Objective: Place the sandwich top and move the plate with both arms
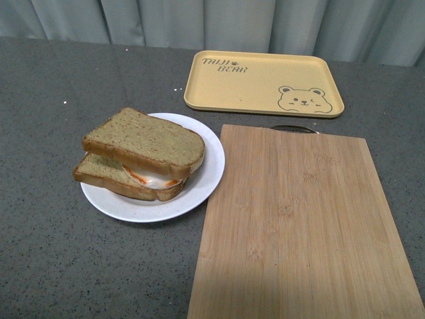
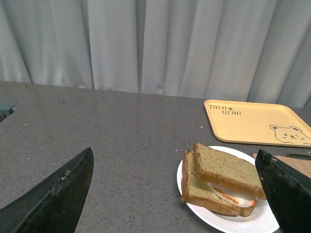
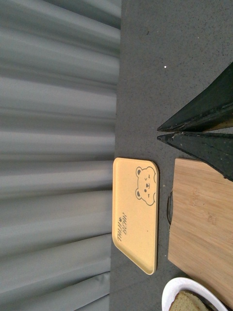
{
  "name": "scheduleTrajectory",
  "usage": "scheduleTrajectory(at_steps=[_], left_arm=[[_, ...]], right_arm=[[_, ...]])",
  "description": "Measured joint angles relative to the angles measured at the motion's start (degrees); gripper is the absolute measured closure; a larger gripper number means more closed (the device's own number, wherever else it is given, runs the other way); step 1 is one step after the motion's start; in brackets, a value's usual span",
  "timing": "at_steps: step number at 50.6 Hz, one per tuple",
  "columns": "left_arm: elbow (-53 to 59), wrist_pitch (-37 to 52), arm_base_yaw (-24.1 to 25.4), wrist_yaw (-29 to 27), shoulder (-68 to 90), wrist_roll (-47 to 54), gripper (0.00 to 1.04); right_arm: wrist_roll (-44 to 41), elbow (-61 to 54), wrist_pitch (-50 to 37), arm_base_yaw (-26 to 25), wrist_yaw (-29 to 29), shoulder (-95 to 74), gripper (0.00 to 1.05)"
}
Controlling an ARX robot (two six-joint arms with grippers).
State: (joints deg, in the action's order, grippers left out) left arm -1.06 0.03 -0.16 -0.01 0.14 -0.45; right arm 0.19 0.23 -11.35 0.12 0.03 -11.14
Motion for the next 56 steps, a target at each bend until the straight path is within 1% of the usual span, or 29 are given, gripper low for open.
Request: scheduleTrajectory(at_steps=[4,8,19,21,26,29,30,32,34,35,37,39,43,44,46,49,52,56], left_arm=[[0.0,0.0,0.0,0.0,0.0,0.0,0.07],[0.0,0.0,0.0,0.0,0.0,0.0,0.07],[0.0,0.0,0.0,0.0,-0.02,0.0,0.07],[0.0,0.0,0.0,0.0,-0.02,0.0,0.07],[0.0,0.0,0.0,0.0,-0.02,0.0,0.07],[0.0,0.0,0.0,0.0,-0.02,0.0,0.07],[0.0,0.0,0.0,0.0,-0.02,0.0,0.07],[-0.04,-0.11,0.0,0.02,0.07,-0.02,0.07],[-1.57,-4.61,-0.35,0.13,1.92,-3.5,0.07],[-2.16,-6.23,-0.48,0.02,2.84,-4.55,0.07],[-4.13,-11.08,-1.51,-1.07,7.32,-9.22,0.07],[-4.79,-12.33,-2.6,-2.08,10.71,-12.26,0.07],[-4.87,-10.21,-5.86,-2.82,17.94,-20.37,0.07],[-4.94,-8.98,-6.82,-2.86,20.06,-21.73,0.07],[-5.4,-4.35,-9.31,-2.69,27.15,-27.3,0.07],[-6.56,1.62,-10.75,-2.27,36.44,-33.31,0.07],[-7.72,8.2,-11.41,-2.86,46.58,-39.17,0.07],[-9.53,13.2,-12.26,-3.43,56.81,-45.42,0.07]], right_arm=[[0.0,0.0,1.16,0.0,0.0,1.16,1.04],[-0.02,0.04,10.23,0.0,-0.13,8.13,1.04],[-0.07,0.04,11.23,0.0,-0.15,10.84,1.03],[-0.11,0.04,11.26,0.0,-0.15,10.84,0.98],[-0.11,0.04,11.26,0.0,-0.15,10.88,0.75],[-0.11,0.04,11.26,0.0,-0.13,10.88,0.64],[-0.11,0.04,11.26,0.0,-0.15,10.88,0.59],[-0.11,0.04,11.26,0.0,-0.13,10.88,0.53],[-0.11,0.04,11.26,0.0,-0.13,10.88,0.46],[-0.11,0.04,11.26,0.0,-0.13,10.88,0.44],[-0.11,0.04,11.26,0.0,-0.15,10.88,0.37],[-0.11,0.04,11.26,0.0,-0.15,10.88,0.32],[-0.11,0.04,11.26,0.0,-0.13,10.88,0.2],[-0.11,0.04,11.26,0.0,-0.13,10.88,0.14],[-0.04,0.04,11.26,0.0,-0.15,10.88,0.08],[-0.11,0.02,11.26,0.0,-0.15,10.88,0.1],[-0.09,0.04,11.26,0.0,-0.13,10.88,0.1],[-0.11,0.02,11.26,0.0,-0.13,10.88,0.09]])
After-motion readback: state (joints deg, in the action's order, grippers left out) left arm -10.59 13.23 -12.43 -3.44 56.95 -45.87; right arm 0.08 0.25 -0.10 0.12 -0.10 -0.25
